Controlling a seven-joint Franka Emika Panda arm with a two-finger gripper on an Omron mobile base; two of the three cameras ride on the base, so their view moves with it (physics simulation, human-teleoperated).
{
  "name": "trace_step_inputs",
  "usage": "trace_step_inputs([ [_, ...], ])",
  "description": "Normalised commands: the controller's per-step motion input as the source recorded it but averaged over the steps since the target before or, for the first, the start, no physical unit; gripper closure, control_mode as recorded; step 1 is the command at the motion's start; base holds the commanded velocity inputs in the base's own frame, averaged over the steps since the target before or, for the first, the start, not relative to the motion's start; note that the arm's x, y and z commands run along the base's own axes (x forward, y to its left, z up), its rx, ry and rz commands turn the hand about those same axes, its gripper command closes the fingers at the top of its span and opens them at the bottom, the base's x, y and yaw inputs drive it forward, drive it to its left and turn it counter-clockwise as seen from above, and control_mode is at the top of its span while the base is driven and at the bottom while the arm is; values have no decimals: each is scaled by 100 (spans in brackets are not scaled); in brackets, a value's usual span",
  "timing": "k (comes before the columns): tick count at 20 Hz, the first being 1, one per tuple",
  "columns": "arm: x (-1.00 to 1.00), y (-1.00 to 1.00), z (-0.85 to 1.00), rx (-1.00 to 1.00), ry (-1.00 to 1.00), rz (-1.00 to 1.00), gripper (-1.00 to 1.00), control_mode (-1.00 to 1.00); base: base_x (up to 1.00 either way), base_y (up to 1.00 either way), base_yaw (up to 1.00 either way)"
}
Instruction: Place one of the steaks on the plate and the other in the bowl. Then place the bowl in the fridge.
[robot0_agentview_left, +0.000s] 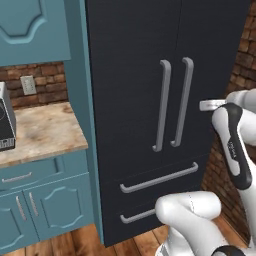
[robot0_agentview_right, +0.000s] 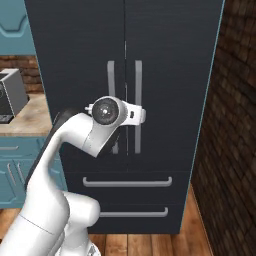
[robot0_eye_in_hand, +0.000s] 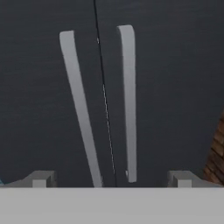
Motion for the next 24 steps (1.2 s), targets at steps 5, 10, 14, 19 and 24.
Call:
trace_step_inputs([
  [5,53,-19,-1,2,0,5,-100,-100,0,0,0],
  [10,53,0,-8,0,0,1,-100,-100,0,0,0],
  [14,58,0,-14,0,0,0,-100,-100,0,0,0],
  [19,58,0,-19,0,0,0,-100,-100,0,0,0],
  [24,58,0,-17,0,0,0,-100,-100,0,0,0],
])
